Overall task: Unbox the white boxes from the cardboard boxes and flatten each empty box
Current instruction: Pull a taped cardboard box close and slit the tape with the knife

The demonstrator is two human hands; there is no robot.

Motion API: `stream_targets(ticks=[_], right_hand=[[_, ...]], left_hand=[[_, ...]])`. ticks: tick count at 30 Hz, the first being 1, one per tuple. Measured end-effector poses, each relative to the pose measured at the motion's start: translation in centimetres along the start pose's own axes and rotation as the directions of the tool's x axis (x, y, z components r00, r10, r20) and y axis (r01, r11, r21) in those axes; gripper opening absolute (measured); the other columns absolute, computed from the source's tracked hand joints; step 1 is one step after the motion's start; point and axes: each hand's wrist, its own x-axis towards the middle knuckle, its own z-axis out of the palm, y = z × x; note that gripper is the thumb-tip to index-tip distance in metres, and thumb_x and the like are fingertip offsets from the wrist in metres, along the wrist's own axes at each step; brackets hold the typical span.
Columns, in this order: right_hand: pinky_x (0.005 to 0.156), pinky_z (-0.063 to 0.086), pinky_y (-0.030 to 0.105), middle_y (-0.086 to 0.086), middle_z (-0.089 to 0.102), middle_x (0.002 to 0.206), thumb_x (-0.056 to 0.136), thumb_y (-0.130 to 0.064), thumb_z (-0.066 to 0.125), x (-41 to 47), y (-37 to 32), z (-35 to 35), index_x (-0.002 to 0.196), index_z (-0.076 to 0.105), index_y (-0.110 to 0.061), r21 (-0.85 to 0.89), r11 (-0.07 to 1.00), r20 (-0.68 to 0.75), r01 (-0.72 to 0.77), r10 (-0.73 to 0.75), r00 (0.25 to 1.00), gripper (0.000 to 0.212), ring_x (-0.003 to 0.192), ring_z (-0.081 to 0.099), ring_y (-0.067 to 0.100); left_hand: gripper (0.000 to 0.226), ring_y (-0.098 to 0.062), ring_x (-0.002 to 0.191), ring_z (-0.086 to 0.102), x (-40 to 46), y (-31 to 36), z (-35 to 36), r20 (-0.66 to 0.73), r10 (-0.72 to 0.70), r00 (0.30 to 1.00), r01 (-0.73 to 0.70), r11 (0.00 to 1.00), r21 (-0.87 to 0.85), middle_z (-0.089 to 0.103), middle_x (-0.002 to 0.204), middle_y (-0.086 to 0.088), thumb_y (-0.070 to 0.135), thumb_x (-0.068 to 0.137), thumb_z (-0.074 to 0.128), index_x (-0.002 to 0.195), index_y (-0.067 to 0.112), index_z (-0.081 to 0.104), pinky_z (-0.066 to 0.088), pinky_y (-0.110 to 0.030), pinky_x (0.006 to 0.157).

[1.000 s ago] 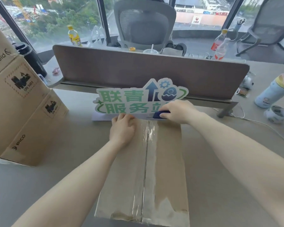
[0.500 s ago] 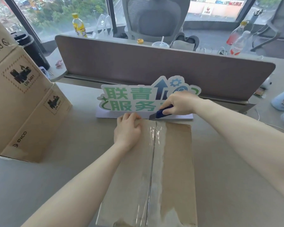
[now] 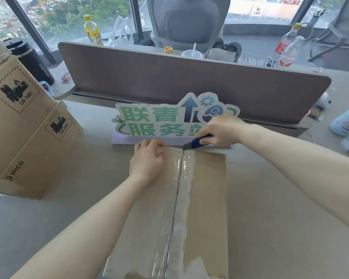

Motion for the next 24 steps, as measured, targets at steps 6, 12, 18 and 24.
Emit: stream_targets(ticks=[6, 12, 18, 24], right_hand=[[0.052, 0.03, 0.023, -0.021, 0.07, 0.11, 0.099, -0.045, 0.05, -1.4, 1.3, 0.2, 0.126, 0.062, -0.048, -0.012, 1.0, 0.009, -0.026, 0.027, 1.0, 0.03, 0.083, 0.049, 0.004], [0.07, 0.052, 0.031, -0.021, 0.07, 0.111, 0.098, -0.046, 0.049, -3.5, 1.6, 0.8, 0.125, 0.061, -0.05, -0.014, 0.998, 0.011, -0.06, 0.06, 0.998, 0.03, 0.097, 0.061, 0.011], [0.069, 0.047, 0.034, -0.004, 0.069, 0.092, 0.098, -0.04, 0.044, -6.4, 0.4, 0.1, 0.104, 0.064, -0.031, 0.388, 0.811, -0.155, -0.437, 0.525, 0.837, 0.022, 0.089, 0.065, 0.026], [0.056, 0.055, 0.037, 0.014, 0.068, 0.079, 0.098, -0.034, 0.034, -6.7, -10.6, 1.0, 0.095, 0.045, -0.013, 0.776, 0.414, 0.178, -0.476, 0.58, 0.795, 0.024, 0.047, 0.063, 0.029]], left_hand=[[0.025, -0.016, 0.133, 0.028, -0.1, 0.2, 0.0, -0.002, -0.012, 1.0, 0.012, 1.0, 0.009, 0.048, 0.132, 0.009, 0.032, 0.096, 0.046, 0.119, 0.034, 0.053, 0.037, -0.039, 0.089], [0.024, -0.017, 0.133, 0.028, 0.2, 0.2, 0.2, 0.0, -0.02, 1.0, 0.02, 1.0, 0.014, 0.049, 0.131, 0.008, 0.032, 0.095, 0.047, 0.118, 0.034, 0.054, 0.037, -0.039, 0.09], [0.031, -0.018, 0.136, 0.026, 0.1, 0.1, -0.1, 0.027, 0.022, 0.999, -0.024, 0.999, 0.048, 0.046, 0.138, 0.006, 0.033, 0.097, 0.045, 0.128, 0.034, 0.052, 0.037, -0.043, 0.097], [0.05, -0.029, 0.147, 0.014, -1.7, -0.2, -0.9, 0.064, 0.178, 0.982, -0.189, 0.953, 0.235, 0.029, 0.158, -0.006, 0.031, 0.099, 0.046, 0.148, 0.024, 0.038, 0.017, -0.043, 0.119]])
